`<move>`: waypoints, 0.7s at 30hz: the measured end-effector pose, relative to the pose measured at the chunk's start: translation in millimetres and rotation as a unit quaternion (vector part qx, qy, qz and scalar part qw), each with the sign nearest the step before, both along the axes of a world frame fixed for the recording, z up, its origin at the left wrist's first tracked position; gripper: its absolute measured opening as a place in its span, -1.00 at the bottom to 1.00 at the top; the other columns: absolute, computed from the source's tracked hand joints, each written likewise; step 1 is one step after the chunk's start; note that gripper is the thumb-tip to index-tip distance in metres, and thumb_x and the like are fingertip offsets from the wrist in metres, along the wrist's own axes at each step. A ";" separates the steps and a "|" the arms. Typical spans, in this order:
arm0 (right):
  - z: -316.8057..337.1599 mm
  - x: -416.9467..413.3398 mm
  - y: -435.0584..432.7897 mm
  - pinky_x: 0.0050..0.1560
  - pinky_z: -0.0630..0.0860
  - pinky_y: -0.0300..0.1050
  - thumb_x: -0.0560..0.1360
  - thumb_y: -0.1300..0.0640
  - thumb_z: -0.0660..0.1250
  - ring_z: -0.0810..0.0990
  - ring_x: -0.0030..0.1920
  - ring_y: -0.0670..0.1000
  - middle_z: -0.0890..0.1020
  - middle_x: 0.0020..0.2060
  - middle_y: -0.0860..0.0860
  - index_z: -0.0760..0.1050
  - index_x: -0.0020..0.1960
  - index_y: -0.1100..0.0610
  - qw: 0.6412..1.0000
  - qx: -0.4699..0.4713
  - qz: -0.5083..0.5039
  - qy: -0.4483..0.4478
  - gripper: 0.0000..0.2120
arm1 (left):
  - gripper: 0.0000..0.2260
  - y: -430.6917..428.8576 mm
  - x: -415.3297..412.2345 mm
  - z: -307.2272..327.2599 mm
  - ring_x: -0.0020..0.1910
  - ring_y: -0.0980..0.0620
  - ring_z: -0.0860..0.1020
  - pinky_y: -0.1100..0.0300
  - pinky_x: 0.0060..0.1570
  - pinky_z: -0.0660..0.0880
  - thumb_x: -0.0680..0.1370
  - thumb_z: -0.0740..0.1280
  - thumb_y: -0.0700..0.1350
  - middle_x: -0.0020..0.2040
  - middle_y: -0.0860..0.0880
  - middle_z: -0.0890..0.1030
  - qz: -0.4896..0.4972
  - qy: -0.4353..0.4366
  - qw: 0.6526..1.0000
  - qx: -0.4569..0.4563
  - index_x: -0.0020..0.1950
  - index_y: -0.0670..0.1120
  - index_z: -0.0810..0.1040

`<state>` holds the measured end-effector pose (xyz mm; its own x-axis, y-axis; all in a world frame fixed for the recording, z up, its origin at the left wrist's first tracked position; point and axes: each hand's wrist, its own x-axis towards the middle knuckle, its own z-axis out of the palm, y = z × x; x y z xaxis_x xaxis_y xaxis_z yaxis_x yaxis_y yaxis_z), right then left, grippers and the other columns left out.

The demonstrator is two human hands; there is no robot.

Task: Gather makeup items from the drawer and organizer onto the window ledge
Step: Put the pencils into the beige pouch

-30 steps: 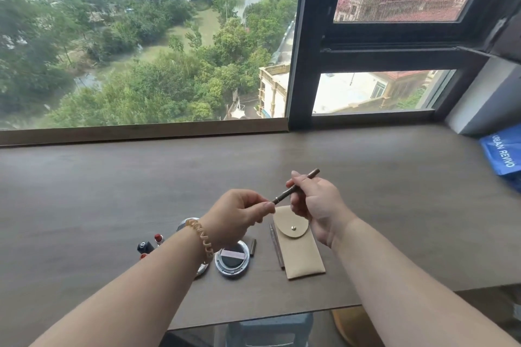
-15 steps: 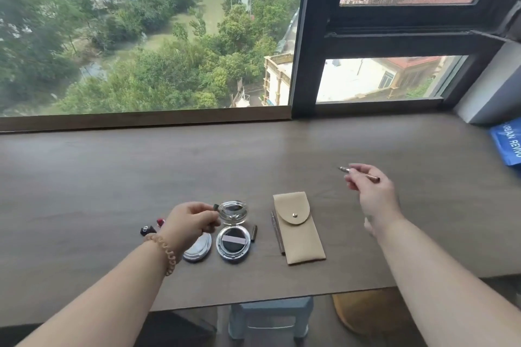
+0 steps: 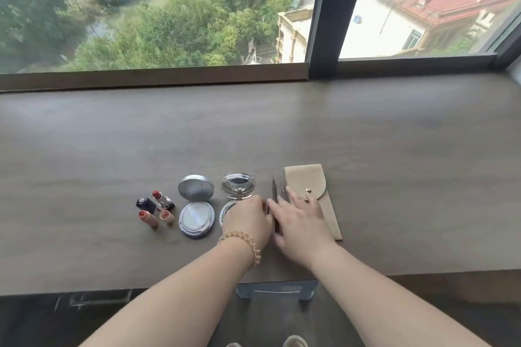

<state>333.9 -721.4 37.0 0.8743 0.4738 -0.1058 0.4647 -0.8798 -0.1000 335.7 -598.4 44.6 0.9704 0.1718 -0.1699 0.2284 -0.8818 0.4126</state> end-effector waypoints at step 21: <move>-8.1 6.0 -54.9 0.41 0.01 0.04 0.47 -0.03 0.26 0.12 0.49 0.09 0.30 0.45 0.03 0.32 0.39 0.02 0.976 0.035 -0.216 -0.016 -0.50 | -0.74 -20.0 7.1 -4.8 0.09 -0.09 0.52 0.06 0.05 0.42 0.47 0.26 0.04 0.02 -0.03 0.61 -0.118 -0.060 0.991 0.037 0.10 -0.02 0.55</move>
<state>339.9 -776.2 28.9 0.9963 0.0653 -0.0564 0.0556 -0.9859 -0.1579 342.8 -618.3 39.8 0.9975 -0.0541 -0.0460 -0.0342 -0.9338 0.3562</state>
